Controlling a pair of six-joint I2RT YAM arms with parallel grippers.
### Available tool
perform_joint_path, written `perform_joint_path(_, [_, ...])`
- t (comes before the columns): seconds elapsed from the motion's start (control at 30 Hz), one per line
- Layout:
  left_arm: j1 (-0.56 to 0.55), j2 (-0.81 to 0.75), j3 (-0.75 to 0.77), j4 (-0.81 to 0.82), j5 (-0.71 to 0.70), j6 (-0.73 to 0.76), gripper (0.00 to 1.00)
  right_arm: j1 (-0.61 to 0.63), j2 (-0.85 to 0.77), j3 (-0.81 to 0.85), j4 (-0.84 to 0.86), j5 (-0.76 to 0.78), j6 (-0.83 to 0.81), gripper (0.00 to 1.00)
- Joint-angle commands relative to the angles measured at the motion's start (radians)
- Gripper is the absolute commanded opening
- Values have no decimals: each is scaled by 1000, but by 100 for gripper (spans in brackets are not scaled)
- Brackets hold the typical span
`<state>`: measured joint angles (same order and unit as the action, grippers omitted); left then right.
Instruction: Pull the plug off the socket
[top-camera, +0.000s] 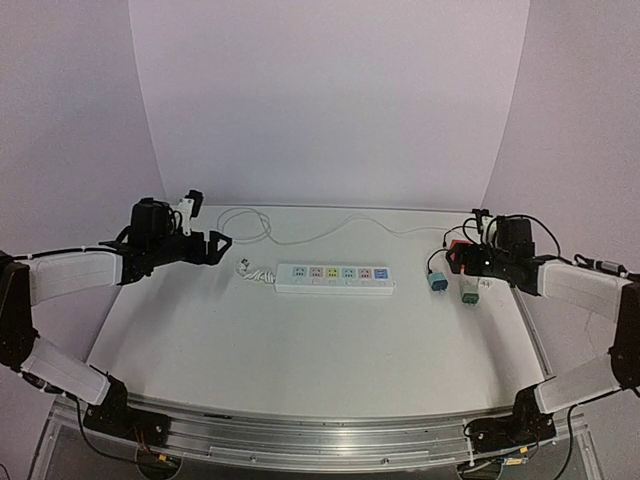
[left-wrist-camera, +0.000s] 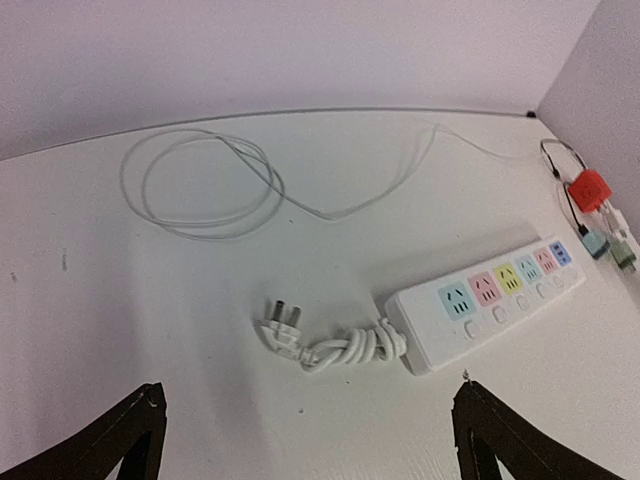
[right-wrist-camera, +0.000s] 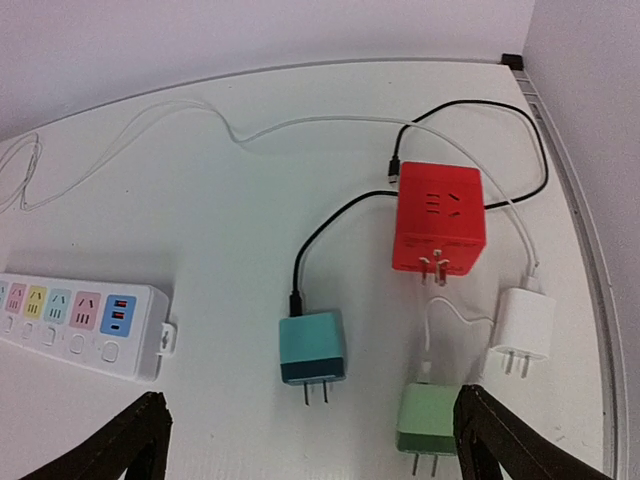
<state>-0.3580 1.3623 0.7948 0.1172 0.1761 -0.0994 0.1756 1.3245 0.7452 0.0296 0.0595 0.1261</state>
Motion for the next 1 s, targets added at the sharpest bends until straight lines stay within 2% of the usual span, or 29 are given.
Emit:
perform_joint_path(0.0, [155,-141,-121,104,27,-68,100,-54,-120,-125,123,-22,12,95])
perform_joint_path(0.1, [260,-216,-214,150,146,-9,100,-69,-178,-207,153,-33,-5,96])
perform_joint_path(0.27, [369,-302,-315,175,123,87,100,-78,-284,-330,188,13,-74,97])
perform_joint_path(0.43, [460,-351,-428,280,166,134,100,-85,-355,-428,228,43,-82,97])
perform_joint_path(0.67, [545,-373,-506,353,170,16,97,-86,-312,-497,319,52,-55,98])
perform_joint_path(0.8, [556,-383,-541,342,228,64,92,-86,-247,-511,393,46,-37,97])
perform_joint_path(0.97, [556,-387,-557,343,234,89,92,-86,-166,-496,456,21,-27,97])
